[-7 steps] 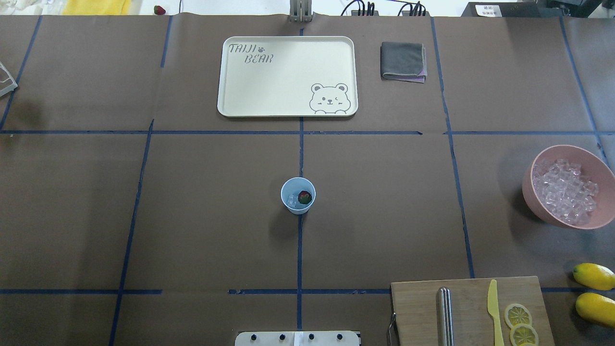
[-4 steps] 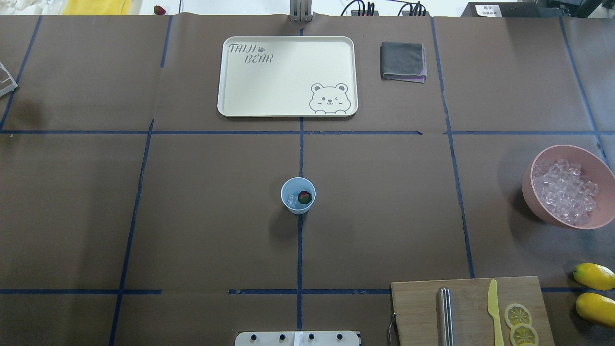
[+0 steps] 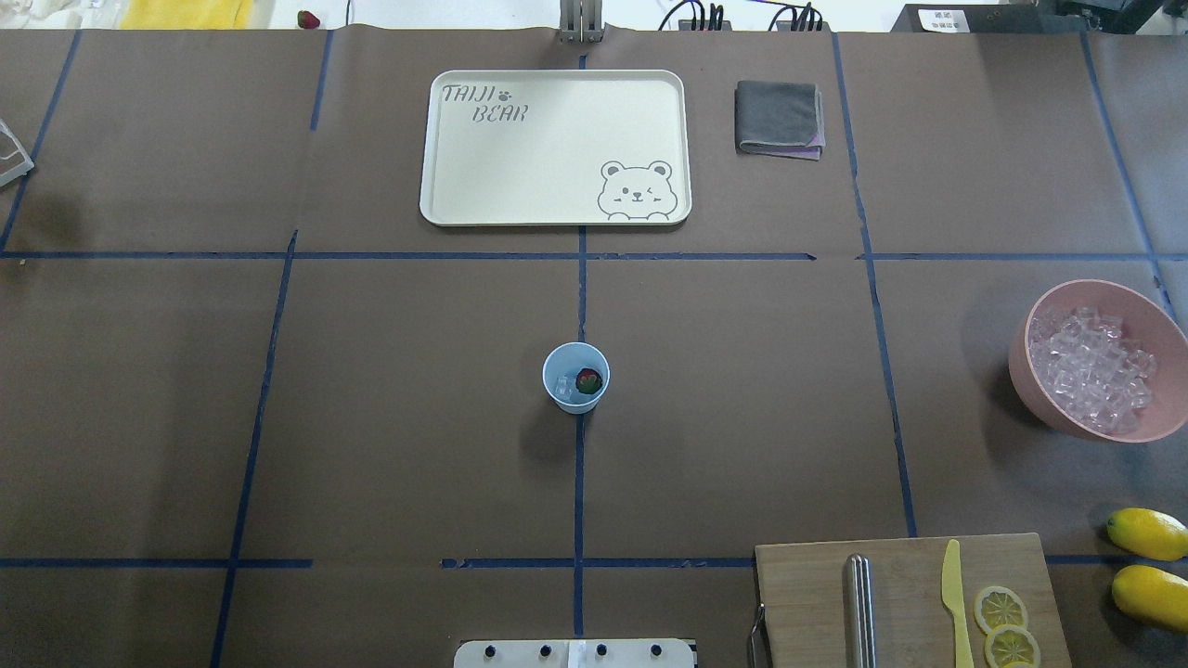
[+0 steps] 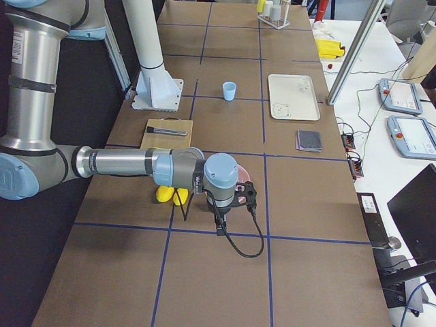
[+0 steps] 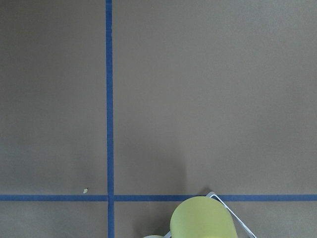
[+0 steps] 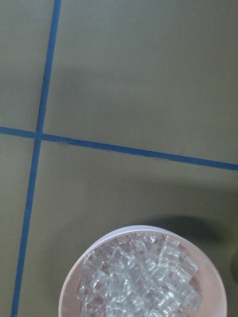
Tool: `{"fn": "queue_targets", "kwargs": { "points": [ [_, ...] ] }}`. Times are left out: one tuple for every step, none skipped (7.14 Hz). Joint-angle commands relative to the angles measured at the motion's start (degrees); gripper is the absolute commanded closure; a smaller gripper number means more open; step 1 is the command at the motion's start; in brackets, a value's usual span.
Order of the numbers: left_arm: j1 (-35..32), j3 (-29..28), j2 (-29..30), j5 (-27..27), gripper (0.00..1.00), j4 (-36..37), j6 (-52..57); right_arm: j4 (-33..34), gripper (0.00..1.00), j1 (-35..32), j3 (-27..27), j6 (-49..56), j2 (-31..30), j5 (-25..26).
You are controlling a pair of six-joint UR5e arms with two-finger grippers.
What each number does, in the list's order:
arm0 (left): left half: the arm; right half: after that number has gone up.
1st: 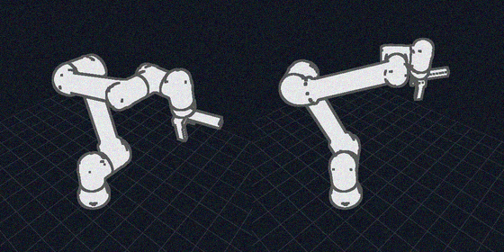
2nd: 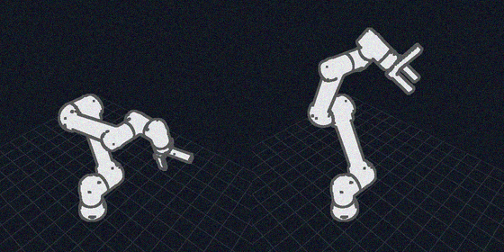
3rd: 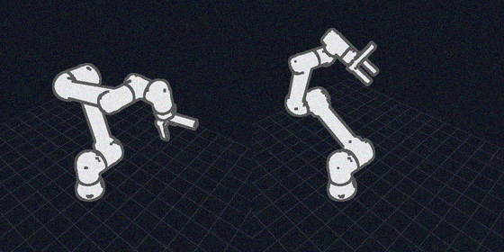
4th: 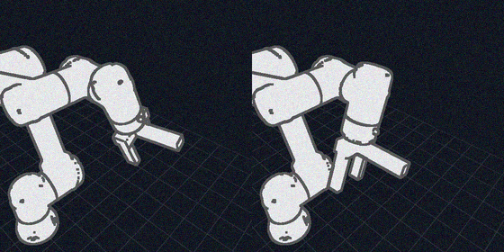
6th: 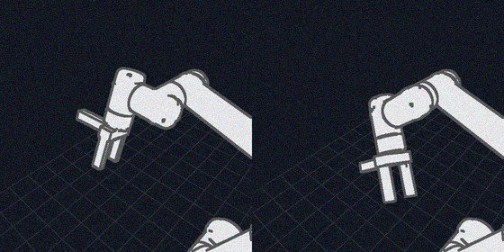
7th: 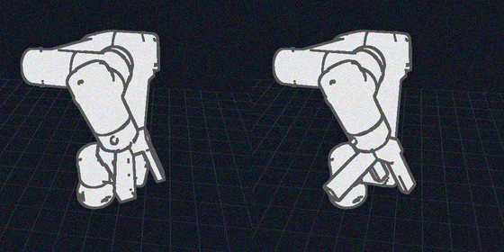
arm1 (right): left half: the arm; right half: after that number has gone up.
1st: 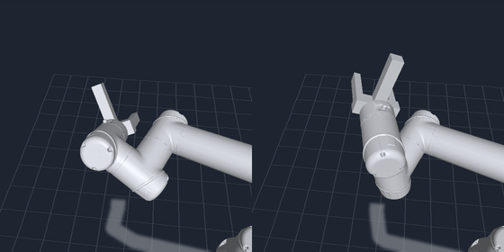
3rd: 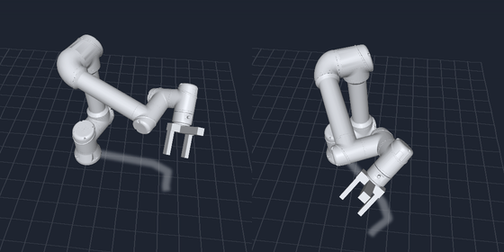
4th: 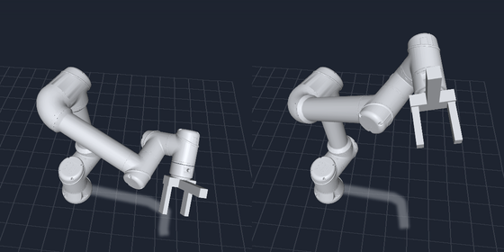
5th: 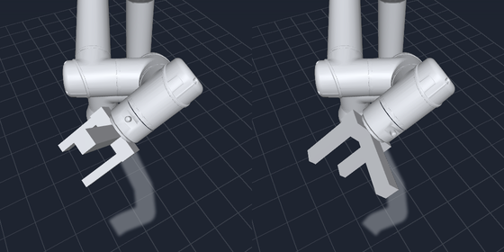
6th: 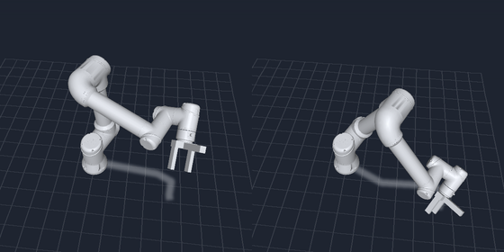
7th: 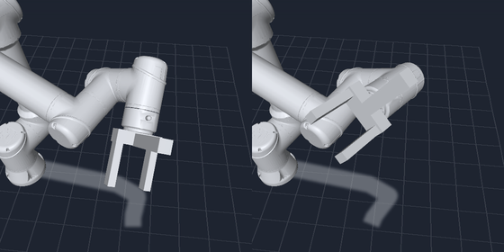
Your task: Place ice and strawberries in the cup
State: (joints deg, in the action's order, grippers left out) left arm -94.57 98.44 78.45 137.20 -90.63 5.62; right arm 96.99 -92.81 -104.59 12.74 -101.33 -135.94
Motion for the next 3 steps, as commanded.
{"fn": "queue_targets", "kwargs": {
  "points": [
    [0.0, 0.0, 0.0, 0.0, 0.00, 0.0, -0.1, 0.0, 0.00, 0.0, -0.1, 0.0, -0.2, 0.0],
    [0.0, -0.1, 0.0, -0.1, 0.00, 0.0, -0.1, 0.0, 0.00, 0.0, 0.0, 0.0, -0.2, 0.0],
    [0.0, -0.3, 0.0, 0.0, 0.00, 0.0, 0.0, 0.0, 0.00, 0.0, -0.1, 0.0, -0.3, 0.0]
  ]
}}
